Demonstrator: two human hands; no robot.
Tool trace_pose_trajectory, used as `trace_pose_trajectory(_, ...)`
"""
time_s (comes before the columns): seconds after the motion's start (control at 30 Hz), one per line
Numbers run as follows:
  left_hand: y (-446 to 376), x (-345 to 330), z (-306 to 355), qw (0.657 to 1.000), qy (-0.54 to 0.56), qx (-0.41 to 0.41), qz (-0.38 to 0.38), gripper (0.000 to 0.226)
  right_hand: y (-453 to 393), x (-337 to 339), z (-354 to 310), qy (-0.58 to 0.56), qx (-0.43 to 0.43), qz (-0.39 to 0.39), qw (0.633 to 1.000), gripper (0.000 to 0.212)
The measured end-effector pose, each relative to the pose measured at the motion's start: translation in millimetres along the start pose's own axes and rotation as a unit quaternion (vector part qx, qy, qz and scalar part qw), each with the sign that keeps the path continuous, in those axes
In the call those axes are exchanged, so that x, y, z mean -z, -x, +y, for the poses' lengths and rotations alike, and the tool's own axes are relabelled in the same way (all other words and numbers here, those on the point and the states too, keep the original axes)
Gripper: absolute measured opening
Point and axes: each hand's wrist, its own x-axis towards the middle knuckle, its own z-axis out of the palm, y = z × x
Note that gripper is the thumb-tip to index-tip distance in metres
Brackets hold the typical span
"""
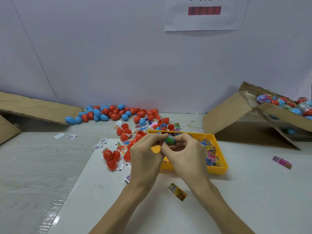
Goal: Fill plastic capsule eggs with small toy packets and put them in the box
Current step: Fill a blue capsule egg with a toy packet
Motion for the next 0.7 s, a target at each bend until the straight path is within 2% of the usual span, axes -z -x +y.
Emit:
trace_pose_trajectory(0.1, 0, -4, 0, 1.000, -0.001, 0.014, -0.005, 0.039, 1, 0, 0, 0.014, 0.010, 0.000, 1.000, 0.025)
trace_pose_trajectory(0.33, 1, -11, -12, 0.997, -0.049, -0.040, -0.054, 0.036, -3, 1, 7, 0.032, 0.005, -0.058, 0.998, 0.023)
trace_pose_trajectory(0.47, -3, -6, -22, 0.989, -0.095, -0.044, -0.109, 0.057, -17, 19, 11, -0.013, -0.018, -0.080, 0.997, 0.011)
trace_pose_trajectory(0.53, -6, -1, -27, 0.986, -0.123, -0.036, -0.107, 0.059, -35, 39, 13, -0.088, -0.077, -0.083, 0.990, 0.011)
trace_pose_trajectory(0.57, -7, 1, -30, 0.986, -0.130, -0.031, -0.102, 0.055, -48, 51, 14, -0.169, -0.127, -0.096, 0.973, 0.016)
trace_pose_trajectory(0.63, -8, 3, -36, 0.984, -0.144, -0.016, -0.103, 0.042, -80, 83, 13, -0.387, -0.202, -0.107, 0.893, 0.025)
trace_pose_trajectory(0.7, -8, 2, -41, 0.980, -0.160, -0.007, -0.121, 0.035, -113, 117, 11, -0.561, -0.208, -0.029, 0.801, 0.033)
